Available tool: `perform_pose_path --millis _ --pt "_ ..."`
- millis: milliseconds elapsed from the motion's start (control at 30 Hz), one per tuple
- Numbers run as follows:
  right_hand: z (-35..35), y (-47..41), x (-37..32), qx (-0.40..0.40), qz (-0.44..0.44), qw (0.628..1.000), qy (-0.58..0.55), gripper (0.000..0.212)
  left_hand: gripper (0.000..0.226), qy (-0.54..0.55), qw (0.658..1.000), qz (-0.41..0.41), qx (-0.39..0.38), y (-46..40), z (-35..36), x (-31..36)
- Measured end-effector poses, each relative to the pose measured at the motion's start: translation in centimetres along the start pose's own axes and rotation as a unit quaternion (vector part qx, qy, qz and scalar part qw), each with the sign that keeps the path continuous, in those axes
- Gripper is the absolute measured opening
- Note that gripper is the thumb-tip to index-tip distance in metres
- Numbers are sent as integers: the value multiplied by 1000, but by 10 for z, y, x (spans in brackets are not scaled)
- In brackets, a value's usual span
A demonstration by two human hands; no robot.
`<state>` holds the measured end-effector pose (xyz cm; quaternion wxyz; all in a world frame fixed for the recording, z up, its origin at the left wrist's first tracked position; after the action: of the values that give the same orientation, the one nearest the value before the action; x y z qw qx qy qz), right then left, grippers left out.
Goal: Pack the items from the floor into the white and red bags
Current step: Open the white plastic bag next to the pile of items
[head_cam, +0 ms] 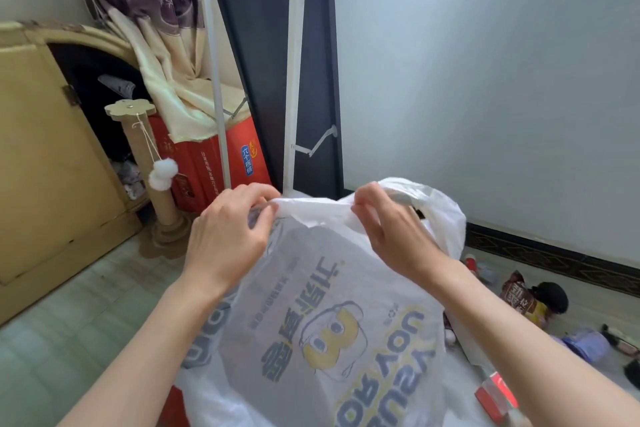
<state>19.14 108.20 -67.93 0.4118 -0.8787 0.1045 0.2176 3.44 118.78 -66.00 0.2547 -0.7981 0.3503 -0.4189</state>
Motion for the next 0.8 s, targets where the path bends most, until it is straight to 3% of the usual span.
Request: perform_pose_path --millis 100,233,367,500,600,667,800 --pt "2 3 -5 -15 13 998 -60 8 41 13 996 91 -20 5 4 25" --pt "-2 -2 -5 11 62 990 -127 14 40 72 984 135 -90 26 28 63" --pt "3 -4 -1 -81 119 977 -158 12 4 147 987 46 -50 17 35 44" --pt "-1 -5 7 -114 175 944 -254 16 10 116 993 -16 -34 11 28 16" --pt "-4 -1 24 -125 279 883 -356 22 9 93 995 -46 -6 7 22 0" --pt "-10 -2 34 -94 330 839 -423 31 11 85 995 -59 -1 6 21 -5" --pt "-34 -10 64 90 325 879 -337 8 12 98 993 -68 -19 7 21 -6"
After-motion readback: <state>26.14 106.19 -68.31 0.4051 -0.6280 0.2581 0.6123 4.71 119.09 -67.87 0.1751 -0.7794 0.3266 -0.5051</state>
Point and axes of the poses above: each hand's wrist, its own y-axis away from the middle knuckle, its own z-axis out of the palm, x = y × z, the point moved 9 cm from there along -y, towards the middle knuckle, and after that the axes turned 15 degrees about x, right-handed, at the moved point
